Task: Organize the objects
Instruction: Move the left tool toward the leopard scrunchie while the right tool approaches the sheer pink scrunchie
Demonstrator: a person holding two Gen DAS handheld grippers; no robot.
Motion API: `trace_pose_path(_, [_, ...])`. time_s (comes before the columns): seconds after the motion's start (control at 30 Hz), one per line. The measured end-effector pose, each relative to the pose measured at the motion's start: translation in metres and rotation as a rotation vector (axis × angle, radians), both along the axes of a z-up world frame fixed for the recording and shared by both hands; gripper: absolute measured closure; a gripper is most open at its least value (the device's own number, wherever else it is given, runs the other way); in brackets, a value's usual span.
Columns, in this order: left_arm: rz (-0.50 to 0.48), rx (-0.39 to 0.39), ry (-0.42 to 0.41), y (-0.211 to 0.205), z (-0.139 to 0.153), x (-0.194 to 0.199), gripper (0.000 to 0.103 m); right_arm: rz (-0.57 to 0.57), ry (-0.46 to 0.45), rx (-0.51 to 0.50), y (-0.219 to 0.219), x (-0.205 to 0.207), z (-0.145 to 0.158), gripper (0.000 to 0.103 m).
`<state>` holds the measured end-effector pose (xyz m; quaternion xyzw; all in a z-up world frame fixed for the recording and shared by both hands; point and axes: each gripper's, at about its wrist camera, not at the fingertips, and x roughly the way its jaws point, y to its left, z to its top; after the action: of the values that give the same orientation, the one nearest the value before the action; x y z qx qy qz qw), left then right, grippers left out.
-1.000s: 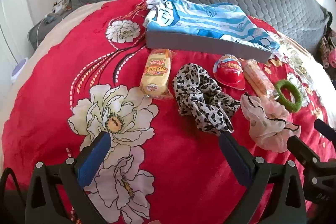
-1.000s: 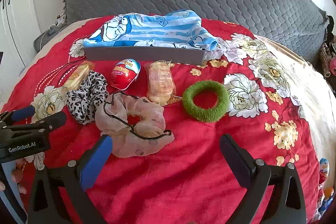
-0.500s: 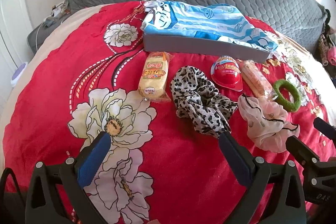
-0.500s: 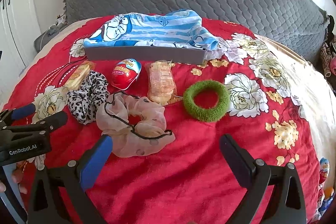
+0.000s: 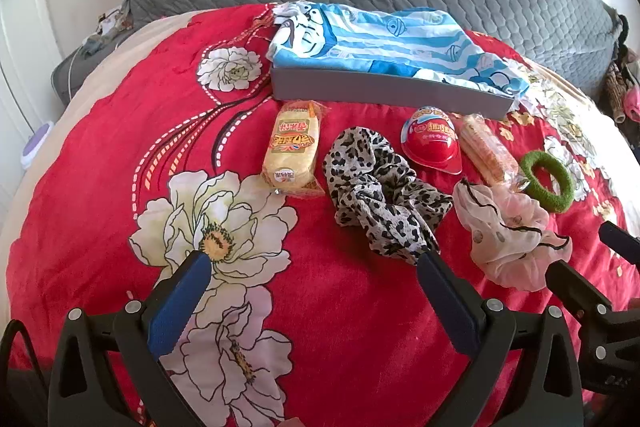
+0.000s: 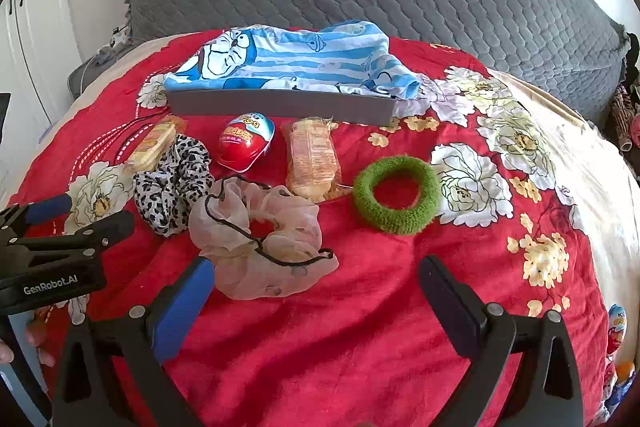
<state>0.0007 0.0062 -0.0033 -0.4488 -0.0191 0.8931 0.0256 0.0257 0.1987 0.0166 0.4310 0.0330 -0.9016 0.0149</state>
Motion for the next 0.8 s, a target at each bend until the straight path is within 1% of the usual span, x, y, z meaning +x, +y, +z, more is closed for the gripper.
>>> trace_pose_path(0.33, [-0.012,0.001,0.002,0.002,-0.001,-0.002,0.001,0.020,-0.005,0.003,-0.004,0.001,0.000,0.000])
trace_pose_path(0.6, [-0.037,-0.005,0.024,0.009,0.000,-0.006,0.001,0.037,-0.004,0.004,-0.008,0.002,-0.001,0.000])
trace_pose_path(0.8, [-0.045,-0.007,0.026,0.014,-0.003,-0.011,0.001,0.060,-0.006,0.022,-0.014,0.002,-0.003,0.001])
